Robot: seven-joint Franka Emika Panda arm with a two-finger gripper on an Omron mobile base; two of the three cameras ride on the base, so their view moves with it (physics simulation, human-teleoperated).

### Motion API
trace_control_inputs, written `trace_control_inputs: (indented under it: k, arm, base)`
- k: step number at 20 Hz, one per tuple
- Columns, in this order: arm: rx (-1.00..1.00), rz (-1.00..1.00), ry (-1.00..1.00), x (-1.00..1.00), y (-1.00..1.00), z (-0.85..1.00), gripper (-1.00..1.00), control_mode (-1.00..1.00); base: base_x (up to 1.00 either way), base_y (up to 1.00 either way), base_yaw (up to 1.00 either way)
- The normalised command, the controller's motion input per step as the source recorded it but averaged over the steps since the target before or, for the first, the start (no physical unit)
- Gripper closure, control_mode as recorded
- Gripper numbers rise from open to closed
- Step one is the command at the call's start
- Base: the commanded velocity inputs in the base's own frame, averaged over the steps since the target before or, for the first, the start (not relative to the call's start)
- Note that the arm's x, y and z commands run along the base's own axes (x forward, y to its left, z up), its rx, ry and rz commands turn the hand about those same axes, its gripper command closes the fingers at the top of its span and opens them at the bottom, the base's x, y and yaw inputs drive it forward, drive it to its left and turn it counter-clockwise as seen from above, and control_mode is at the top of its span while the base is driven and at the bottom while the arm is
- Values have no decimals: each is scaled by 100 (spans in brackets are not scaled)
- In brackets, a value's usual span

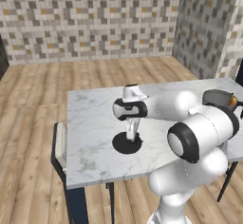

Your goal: Open the blender lid, put the banana in the blender, close the lid, and start the blender.

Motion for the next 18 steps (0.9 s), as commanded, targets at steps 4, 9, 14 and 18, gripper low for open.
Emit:
trace_control_inputs:
  k: [4, 9, 14, 18]
  arm:
    - [0, 0, -12, -10, -13, 69, 100, -100]
    - [0, 0, -11, -6, -21, 75, 100, -100]
    - [0, 0, -8, -8, -27, 67, 100, -100]
    - [0, 0, -8, -8, -39, 62, 100, -100]
  base:
    - [0, 0, 0]
    - [0, 0, 0]
    - [0, 0, 0]
    - [0, 0, 0]
